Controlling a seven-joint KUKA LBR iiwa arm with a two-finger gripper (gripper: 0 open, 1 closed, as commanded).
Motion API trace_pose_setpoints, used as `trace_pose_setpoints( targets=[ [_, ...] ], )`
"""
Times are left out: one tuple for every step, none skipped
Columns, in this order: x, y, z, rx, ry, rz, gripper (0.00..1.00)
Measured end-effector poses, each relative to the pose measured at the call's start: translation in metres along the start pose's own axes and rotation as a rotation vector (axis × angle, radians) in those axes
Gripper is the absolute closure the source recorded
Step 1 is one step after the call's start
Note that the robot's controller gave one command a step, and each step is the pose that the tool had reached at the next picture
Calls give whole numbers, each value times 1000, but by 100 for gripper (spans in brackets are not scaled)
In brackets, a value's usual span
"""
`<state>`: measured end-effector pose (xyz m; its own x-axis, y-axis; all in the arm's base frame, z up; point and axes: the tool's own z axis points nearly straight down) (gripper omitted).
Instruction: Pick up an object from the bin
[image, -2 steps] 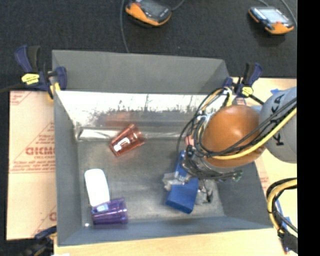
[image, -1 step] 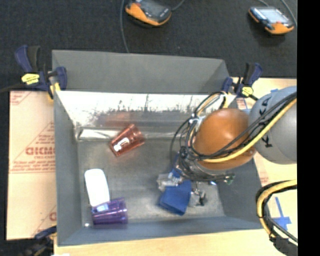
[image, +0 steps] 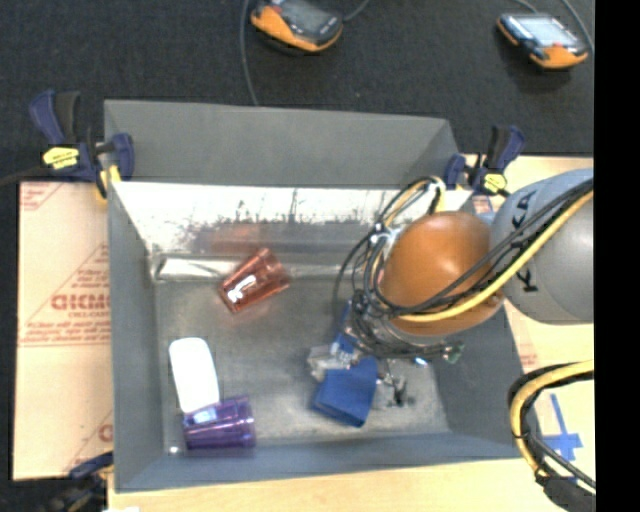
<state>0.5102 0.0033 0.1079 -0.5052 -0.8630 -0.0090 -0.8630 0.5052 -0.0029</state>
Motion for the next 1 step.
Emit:
trace_pose_setpoints(
  targets=[
    [39, -13, -4, 0, -1, -193, 100]
  ],
)
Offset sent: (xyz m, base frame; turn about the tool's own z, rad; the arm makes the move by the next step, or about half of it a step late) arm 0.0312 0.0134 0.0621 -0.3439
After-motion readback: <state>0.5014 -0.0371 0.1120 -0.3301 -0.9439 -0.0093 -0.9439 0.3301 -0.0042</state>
